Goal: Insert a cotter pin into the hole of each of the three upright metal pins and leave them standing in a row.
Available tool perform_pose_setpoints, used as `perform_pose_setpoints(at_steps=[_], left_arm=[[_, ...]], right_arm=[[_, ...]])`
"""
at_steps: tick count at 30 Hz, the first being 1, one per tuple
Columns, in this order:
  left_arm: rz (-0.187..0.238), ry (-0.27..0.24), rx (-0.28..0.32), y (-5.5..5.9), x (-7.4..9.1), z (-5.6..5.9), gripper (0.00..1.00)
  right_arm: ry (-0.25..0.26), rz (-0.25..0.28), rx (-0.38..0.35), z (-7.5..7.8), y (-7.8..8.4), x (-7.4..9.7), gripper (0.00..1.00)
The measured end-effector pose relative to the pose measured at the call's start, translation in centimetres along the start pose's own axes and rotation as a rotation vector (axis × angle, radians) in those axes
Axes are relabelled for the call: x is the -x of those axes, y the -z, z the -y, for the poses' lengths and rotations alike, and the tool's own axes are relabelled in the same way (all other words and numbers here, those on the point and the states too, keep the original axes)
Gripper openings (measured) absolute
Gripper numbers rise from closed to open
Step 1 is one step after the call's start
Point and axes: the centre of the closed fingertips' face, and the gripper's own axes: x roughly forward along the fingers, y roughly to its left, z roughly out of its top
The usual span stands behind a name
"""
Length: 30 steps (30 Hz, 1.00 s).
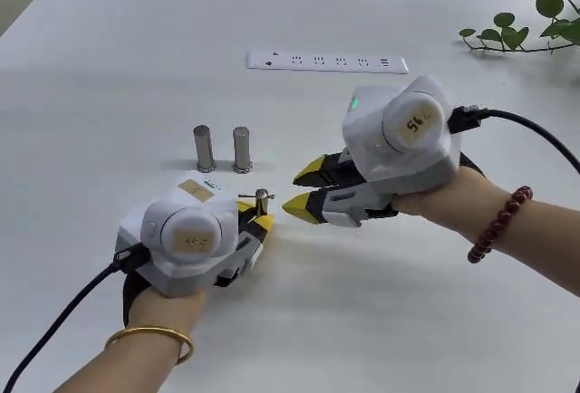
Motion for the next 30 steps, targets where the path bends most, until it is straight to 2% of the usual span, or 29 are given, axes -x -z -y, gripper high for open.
perform_pose_setpoints(at_steps=[10,15,24,30], left_arm=[[0.003,-0.009,0.001,-0.1,0.0,-0.4,0.05],[0.006,-0.018,0.004,-0.2,0.1,-0.9,0.05],[0.008,-0.032,0.007,-0.5,0.5,-2.7,0.05],[-0.006,-0.042,0.009,-0.1,0.8,-4.1,0.05]], right_arm=[[0.04,0.04,-0.134,0.5,0.4,0.6,0.36],[0.055,0.055,-0.167,0.7,0.6,0.8,0.45],[0.054,0.055,-0.208,0.3,1.2,0.9,0.47],[0.05,0.055,-0.225,0.0,1.5,0.8,0.47]])
